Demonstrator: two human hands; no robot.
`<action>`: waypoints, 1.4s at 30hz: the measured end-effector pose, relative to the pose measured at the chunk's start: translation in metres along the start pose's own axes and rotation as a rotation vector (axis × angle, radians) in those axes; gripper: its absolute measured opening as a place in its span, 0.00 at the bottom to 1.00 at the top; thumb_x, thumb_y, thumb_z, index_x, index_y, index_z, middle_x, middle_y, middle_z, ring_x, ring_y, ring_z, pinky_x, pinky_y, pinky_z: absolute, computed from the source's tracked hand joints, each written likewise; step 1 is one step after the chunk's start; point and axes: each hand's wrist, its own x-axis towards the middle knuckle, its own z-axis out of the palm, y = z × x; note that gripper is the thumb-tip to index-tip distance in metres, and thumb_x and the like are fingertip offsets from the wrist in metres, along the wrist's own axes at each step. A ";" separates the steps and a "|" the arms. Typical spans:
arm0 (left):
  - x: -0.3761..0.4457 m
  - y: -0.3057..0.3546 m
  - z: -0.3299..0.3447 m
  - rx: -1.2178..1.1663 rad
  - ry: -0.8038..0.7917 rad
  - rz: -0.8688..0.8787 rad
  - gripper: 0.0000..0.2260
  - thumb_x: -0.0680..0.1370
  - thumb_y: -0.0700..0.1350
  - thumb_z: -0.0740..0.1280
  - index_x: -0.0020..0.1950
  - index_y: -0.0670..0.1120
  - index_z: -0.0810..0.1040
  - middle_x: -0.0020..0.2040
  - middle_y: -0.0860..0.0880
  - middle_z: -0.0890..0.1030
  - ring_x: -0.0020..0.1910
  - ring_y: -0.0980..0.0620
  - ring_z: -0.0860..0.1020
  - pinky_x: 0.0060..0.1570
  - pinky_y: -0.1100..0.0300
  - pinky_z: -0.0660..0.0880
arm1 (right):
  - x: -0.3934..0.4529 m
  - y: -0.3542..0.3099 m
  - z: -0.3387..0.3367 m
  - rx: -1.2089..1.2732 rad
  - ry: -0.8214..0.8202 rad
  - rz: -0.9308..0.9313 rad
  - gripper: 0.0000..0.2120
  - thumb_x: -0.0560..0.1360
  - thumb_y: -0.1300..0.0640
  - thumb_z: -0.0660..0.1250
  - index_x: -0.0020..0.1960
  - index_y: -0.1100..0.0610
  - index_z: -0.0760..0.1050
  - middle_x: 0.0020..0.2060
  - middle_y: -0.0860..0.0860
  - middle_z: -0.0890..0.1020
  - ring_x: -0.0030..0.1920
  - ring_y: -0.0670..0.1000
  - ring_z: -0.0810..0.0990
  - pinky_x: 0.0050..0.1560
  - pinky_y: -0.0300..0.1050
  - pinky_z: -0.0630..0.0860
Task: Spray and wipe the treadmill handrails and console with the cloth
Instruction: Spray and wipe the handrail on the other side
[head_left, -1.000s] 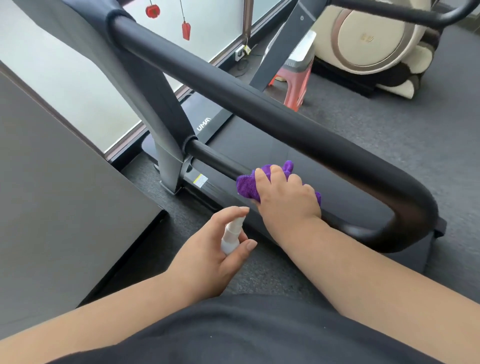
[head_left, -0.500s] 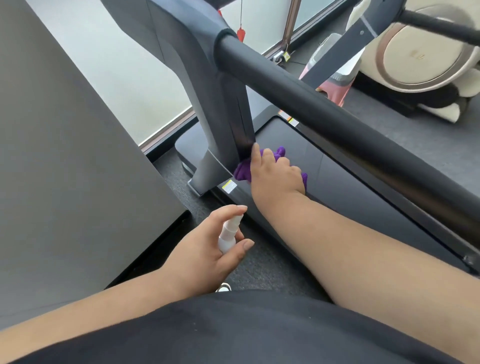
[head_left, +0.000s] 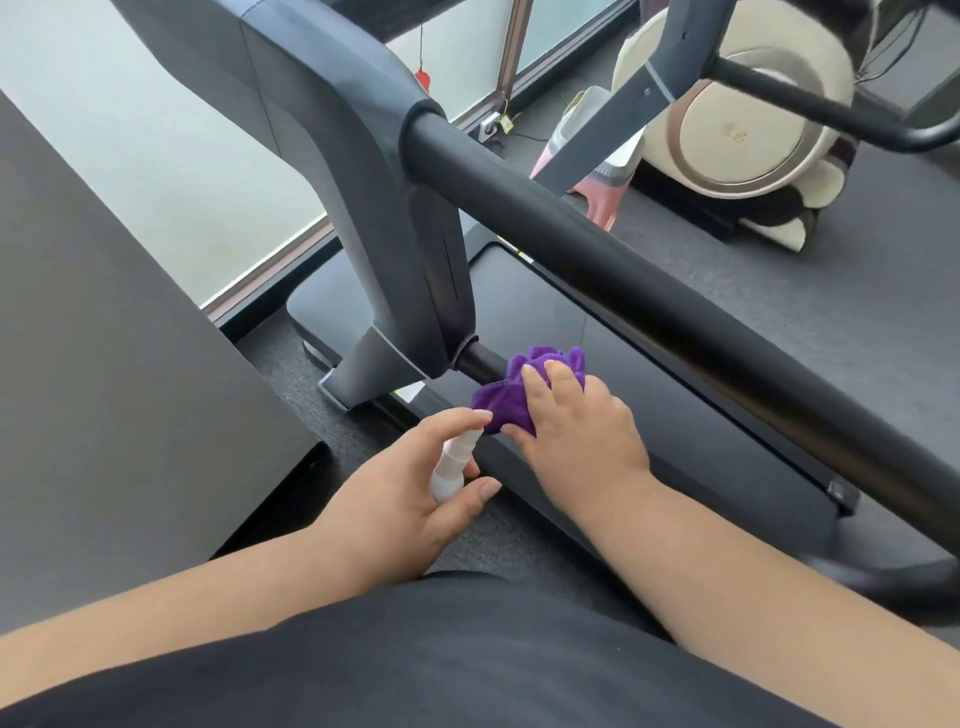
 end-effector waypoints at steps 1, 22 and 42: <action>0.000 -0.003 -0.004 0.003 0.005 -0.006 0.22 0.75 0.68 0.64 0.67 0.74 0.62 0.47 0.61 0.79 0.43 0.58 0.80 0.43 0.69 0.73 | 0.006 -0.006 0.000 -0.025 -0.026 0.005 0.35 0.77 0.34 0.55 0.76 0.54 0.59 0.69 0.55 0.70 0.52 0.58 0.74 0.46 0.55 0.74; -0.004 0.023 0.032 0.025 -0.109 0.064 0.24 0.73 0.62 0.66 0.65 0.76 0.61 0.47 0.60 0.79 0.40 0.55 0.79 0.40 0.67 0.73 | 0.006 -0.008 -0.009 0.114 -0.034 0.108 0.32 0.73 0.46 0.72 0.71 0.54 0.63 0.58 0.54 0.76 0.52 0.57 0.77 0.48 0.52 0.72; 0.024 0.073 0.100 -0.067 -0.333 0.201 0.22 0.73 0.63 0.65 0.64 0.76 0.60 0.47 0.59 0.80 0.38 0.54 0.79 0.39 0.58 0.75 | -0.125 0.095 -0.063 -0.022 -0.299 0.287 0.16 0.69 0.60 0.73 0.51 0.49 0.70 0.47 0.51 0.72 0.48 0.56 0.75 0.40 0.50 0.65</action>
